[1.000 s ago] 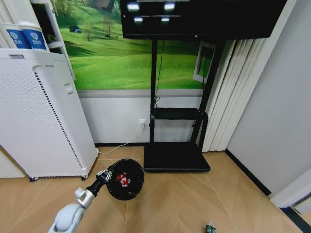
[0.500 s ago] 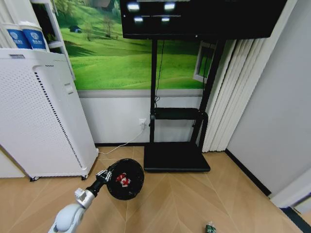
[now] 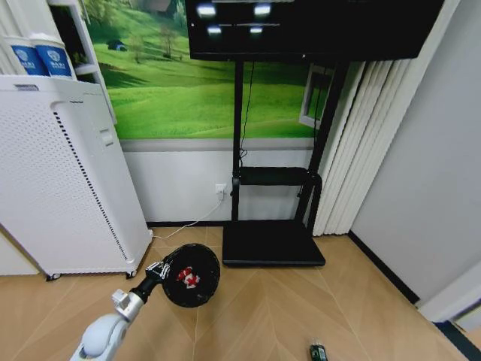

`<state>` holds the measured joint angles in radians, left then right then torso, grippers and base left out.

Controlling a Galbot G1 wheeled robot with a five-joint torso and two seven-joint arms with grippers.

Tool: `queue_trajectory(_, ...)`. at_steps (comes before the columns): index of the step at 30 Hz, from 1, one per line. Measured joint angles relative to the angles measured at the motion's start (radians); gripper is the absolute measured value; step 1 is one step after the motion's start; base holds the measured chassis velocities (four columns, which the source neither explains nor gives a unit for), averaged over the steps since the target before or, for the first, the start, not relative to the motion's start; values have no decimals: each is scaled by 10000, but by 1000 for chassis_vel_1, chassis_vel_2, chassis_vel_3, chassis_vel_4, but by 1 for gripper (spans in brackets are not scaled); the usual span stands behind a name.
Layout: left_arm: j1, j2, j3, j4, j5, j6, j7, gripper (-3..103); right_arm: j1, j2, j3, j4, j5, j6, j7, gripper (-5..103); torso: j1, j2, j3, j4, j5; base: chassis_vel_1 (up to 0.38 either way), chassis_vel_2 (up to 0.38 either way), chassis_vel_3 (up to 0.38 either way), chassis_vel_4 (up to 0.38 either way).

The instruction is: Pick up the trash bin and place the garbage on the floor into it.

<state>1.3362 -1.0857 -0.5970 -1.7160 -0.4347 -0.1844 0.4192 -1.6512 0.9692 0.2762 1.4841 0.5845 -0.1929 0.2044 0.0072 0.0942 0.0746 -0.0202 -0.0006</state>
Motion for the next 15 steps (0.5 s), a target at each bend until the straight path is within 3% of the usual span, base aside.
queue_trajectory(2,-1,-16,6,29,-3,0,1,7,102,-11,-158,-92,-25,-71,0,51,0,0,0,-1,7,0,0,0,0)
queue_trajectory(5,0,-23,11,73,-4,0,12,7,191,-26,-200,-131,-25,-110,-41,48,0,1,1,0,6,0,0,0,0)
queue_trajectory(15,-76,-39,105,236,30,-2,19,7,182,-84,-46,76,77,-105,-297,25,0,0,1,0,11,0,0,0,0)
